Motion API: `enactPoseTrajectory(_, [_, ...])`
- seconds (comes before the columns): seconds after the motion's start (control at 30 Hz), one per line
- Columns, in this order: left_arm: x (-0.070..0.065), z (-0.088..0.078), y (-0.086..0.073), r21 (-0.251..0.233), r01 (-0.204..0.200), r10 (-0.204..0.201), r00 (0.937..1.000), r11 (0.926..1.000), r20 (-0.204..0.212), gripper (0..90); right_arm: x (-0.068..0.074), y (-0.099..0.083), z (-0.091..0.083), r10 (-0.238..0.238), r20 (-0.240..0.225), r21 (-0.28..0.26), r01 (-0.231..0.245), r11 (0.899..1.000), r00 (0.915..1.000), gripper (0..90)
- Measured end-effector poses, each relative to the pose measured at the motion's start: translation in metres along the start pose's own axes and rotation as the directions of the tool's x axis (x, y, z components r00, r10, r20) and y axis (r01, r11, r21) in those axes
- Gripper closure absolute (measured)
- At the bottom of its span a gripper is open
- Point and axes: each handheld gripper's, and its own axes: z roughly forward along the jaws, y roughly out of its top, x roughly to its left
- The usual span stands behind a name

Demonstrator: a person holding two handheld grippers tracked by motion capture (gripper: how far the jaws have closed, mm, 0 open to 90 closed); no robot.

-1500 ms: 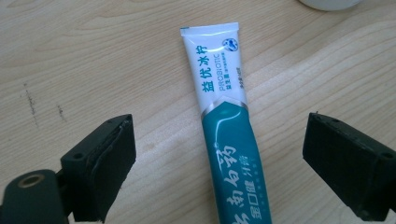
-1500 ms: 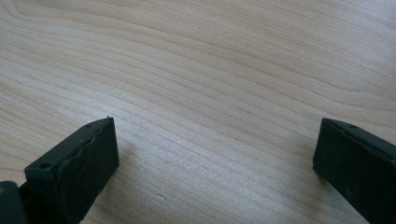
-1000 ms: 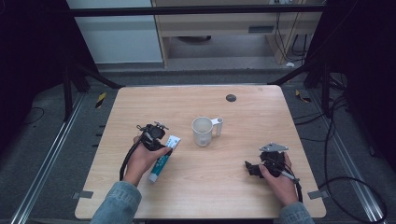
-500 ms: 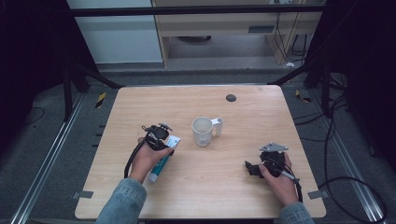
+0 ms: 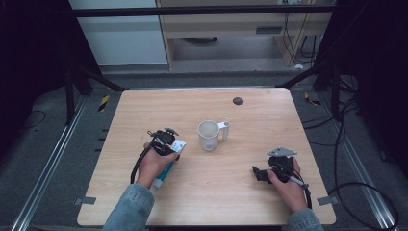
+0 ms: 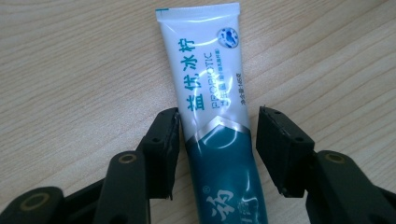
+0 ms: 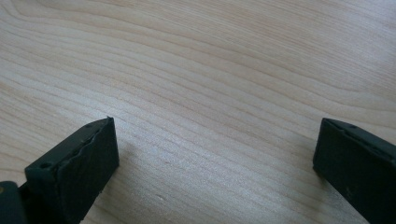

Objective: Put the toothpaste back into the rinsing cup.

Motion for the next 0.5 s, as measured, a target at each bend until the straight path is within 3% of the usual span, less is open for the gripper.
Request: enactPoseTrajectory(0.5, [0.0016,0.0020,-0.0014,-0.005,0.021,-0.021,0.9998,0.9998,0.004,55.1,0.0005,0.0002,-0.0005,0.009,-0.005,0.003,-0.009,1.000,0.9999,0.4])
